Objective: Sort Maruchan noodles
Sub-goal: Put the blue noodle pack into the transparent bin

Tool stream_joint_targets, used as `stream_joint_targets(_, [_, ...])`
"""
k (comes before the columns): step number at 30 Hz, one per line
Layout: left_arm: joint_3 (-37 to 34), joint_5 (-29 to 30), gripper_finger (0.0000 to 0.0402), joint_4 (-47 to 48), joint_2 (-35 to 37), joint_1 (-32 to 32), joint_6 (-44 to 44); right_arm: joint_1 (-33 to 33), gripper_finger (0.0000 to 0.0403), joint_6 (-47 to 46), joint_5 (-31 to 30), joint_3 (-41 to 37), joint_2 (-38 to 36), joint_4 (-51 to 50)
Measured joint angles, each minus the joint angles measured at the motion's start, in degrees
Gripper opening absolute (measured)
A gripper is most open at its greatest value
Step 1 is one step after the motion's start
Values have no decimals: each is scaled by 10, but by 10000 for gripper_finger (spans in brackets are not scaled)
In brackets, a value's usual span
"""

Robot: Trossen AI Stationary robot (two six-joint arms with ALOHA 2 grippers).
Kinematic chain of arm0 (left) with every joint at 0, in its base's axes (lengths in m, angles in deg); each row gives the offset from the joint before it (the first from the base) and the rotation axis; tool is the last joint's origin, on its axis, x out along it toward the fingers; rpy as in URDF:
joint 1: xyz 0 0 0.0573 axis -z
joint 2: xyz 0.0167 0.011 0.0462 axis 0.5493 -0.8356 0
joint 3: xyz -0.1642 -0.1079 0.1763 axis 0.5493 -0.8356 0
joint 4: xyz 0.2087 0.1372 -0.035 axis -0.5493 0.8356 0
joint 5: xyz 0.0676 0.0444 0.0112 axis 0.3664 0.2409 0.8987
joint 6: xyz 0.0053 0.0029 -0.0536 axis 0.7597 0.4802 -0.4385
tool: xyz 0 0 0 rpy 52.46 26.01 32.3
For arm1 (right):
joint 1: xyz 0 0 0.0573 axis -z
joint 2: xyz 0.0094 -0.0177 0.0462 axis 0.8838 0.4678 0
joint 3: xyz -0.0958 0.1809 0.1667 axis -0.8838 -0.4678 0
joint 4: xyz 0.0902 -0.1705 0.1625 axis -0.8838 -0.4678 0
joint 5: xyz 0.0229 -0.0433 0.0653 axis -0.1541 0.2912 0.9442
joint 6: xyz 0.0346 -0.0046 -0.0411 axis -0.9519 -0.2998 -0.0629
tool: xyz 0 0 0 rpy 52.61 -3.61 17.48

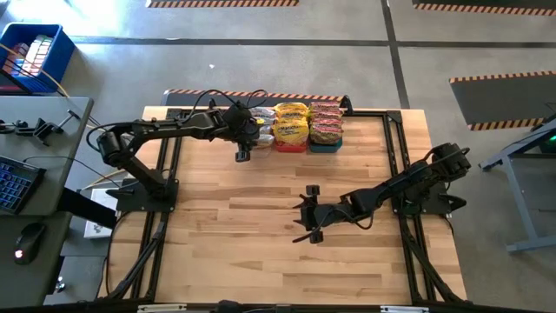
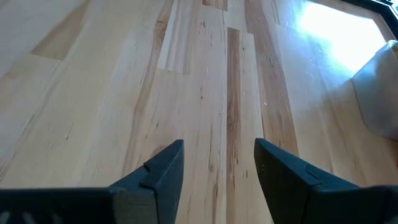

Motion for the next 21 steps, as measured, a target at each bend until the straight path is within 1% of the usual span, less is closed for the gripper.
stream_joint_targets(2, [0, 18, 195, 1, 0, 3, 0, 0, 176, 0, 0, 0, 0, 0])
stream_joint_targets(4, [0, 24, 198, 5, 7, 3, 5, 0, 176, 0, 0, 0, 0, 0])
stream_joint_targets(11, [0, 42, 190, 1, 52, 10, 15, 0, 176, 0, 0, 0, 0, 0])
stream_joint_targets(16, [1, 44, 188, 23, 75, 12, 1, 0, 176, 0, 0, 0, 0, 0])
stream_joint_targets(18, [1, 44, 181, 38, 77, 13, -5, 0, 176, 0, 0, 0, 0, 0])
stream_joint_targets(21, [1, 44, 154, 64, 76, 12, -12, 0, 176, 0, 0, 0, 0, 0])
